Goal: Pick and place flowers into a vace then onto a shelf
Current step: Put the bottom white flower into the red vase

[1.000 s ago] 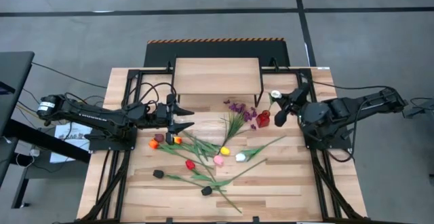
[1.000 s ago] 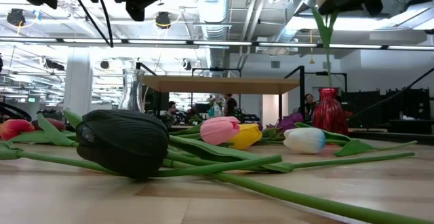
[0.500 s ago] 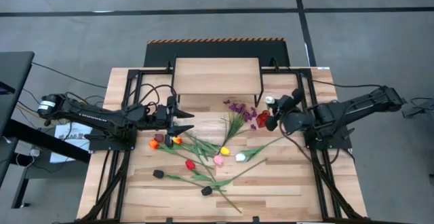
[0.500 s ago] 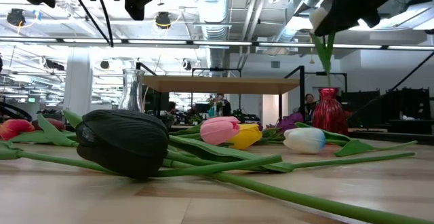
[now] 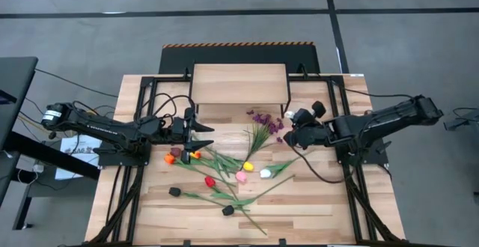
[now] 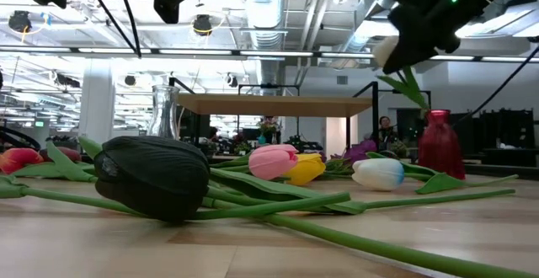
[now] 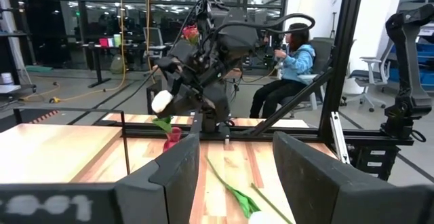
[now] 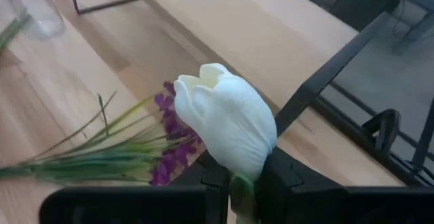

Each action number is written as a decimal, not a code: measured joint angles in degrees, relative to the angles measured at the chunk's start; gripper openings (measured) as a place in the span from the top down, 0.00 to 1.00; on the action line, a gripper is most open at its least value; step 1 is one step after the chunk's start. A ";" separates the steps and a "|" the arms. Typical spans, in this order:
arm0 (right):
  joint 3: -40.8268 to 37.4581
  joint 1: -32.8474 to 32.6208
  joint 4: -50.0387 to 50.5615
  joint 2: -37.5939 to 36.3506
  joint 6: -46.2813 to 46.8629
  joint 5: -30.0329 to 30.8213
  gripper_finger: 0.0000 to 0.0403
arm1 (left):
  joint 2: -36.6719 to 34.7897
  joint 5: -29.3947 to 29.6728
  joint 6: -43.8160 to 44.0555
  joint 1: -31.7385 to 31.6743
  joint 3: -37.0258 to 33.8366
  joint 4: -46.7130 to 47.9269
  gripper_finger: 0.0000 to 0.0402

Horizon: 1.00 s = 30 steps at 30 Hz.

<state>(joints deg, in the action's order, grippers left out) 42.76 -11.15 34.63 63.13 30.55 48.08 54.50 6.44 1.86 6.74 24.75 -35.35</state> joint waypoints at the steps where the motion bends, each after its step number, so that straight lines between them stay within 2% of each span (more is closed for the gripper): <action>1: 0.00 0.26 -0.06 0.30 0.00 -0.01 0.90 | 0.00 0.00 -0.05 0.00 0.02 0.01 0.56; 17: 0.00 1.18 0.31 0.14 -0.71 -0.42 0.90 | 0.00 0.00 -0.76 0.00 0.04 0.07 0.56; 23: 2.51 1.18 3.73 0.21 -1.04 -2.25 0.90 | 0.00 0.00 -0.78 0.00 0.04 0.07 0.56; 30: 5.70 1.18 7.98 0.21 -2.11 -3.71 0.78 | 0.00 0.00 -0.76 0.00 0.04 0.07 0.56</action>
<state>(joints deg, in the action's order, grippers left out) 48.47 -9.98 42.61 63.33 28.45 44.38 54.50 6.44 1.10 6.74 24.80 -35.29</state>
